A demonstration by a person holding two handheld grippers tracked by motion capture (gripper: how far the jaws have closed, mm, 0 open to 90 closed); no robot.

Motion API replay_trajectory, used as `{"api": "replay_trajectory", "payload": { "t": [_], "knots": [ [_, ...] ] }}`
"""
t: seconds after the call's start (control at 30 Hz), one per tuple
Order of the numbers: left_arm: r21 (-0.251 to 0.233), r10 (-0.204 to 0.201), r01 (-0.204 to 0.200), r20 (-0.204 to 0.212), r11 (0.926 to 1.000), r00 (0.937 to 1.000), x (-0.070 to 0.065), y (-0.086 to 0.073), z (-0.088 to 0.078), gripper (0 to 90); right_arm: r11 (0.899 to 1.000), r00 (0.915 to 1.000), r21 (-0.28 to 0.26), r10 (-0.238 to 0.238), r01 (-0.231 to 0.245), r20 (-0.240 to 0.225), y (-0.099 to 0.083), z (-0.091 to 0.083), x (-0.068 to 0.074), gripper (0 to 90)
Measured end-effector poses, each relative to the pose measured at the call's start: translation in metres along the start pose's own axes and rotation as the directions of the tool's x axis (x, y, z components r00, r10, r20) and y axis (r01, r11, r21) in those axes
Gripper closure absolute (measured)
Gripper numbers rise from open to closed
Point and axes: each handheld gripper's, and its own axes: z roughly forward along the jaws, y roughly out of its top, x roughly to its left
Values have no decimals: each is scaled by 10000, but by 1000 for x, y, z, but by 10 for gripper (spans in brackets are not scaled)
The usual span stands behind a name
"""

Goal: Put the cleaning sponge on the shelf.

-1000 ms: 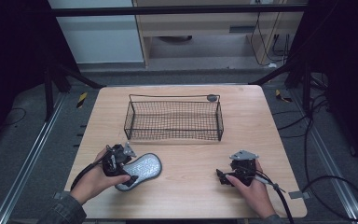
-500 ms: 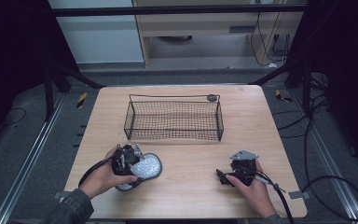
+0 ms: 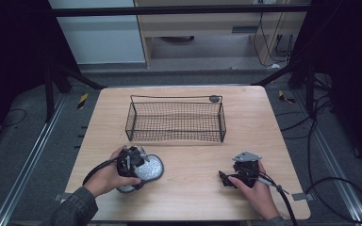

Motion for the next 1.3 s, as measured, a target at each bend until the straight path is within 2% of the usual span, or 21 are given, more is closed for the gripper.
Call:
{"api": "replay_trajectory", "payload": {
  "t": [0.2, 0.37, 0.43, 0.7, 0.8, 1.3],
  "knots": [
    [38, -55, 54, 186, 10000, 9998, 3, 1, 5, 39, 10000, 10000, 22, 9, -9, -18, 0, 0, 0, 4],
    [133, 48, -53, 373, 9999, 9993, 1, 2, 9, 39, 10000, 10000, 41, -6, 6, -28, 0, -1, 0, 4],
    [156, 96, -101, 375, 9998, 9993, 1, 2, 9, 40, 10000, 10000, 29, -12, 12, -36, 0, 0, 0, 4],
    [157, -137, 132, 314, 9998, 9994, 7, 3, 16, 39, 10000, 10000, 28, -5, 5, -34, 0, 0, 0, 4],
    [212, -169, 159, 475, 9996, 9987, 9, 1, 19, 35, 10000, 10000, 31, -11, 11, -36, 0, 0, 0, 4],
    [244, -153, 135, 709, 9996, 9974, 11, 3, 28, 22, 10000, 10000, 50, -23, 23, -60, 0, -1, 0, 4]
  ]
}}
